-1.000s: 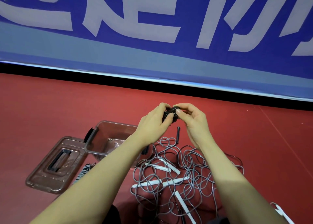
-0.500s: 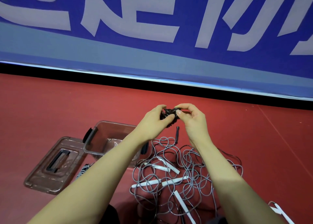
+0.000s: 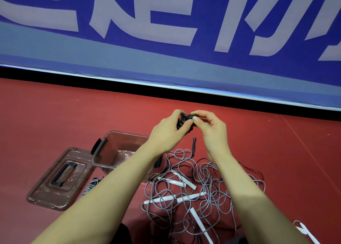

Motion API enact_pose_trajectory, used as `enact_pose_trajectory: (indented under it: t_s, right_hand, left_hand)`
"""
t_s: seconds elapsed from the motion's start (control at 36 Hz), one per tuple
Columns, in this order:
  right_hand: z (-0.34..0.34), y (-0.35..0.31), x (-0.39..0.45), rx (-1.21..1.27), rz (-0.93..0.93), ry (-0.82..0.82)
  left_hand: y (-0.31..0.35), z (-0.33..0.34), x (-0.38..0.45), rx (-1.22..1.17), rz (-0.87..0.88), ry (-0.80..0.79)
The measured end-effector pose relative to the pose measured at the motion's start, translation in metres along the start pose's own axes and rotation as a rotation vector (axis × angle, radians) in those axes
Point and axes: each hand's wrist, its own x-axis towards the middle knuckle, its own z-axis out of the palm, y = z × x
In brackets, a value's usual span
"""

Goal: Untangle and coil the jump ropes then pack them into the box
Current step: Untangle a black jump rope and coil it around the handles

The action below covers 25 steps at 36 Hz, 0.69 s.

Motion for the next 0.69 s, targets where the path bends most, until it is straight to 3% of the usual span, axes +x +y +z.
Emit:
enact_pose_trajectory:
  t_s: [0.39,0.47,0.69]
  right_hand:
    - [-0.002,-0.008,0.0,0.237,0.139,-0.002]
    - [-0.001,-0.007,0.003,0.135,0.156,0.04]
    - [-0.007,-0.009,0.008,-0.179,0.268,-0.106]
  left_hand:
    - [-0.003,0.005,-0.001,0.33,0.171,0.258]
    - [-0.002,0.008,-0.003,0.396,0.247,0.254]
    - [-0.019,0.016,0.006,0.665,0.419,0.264]
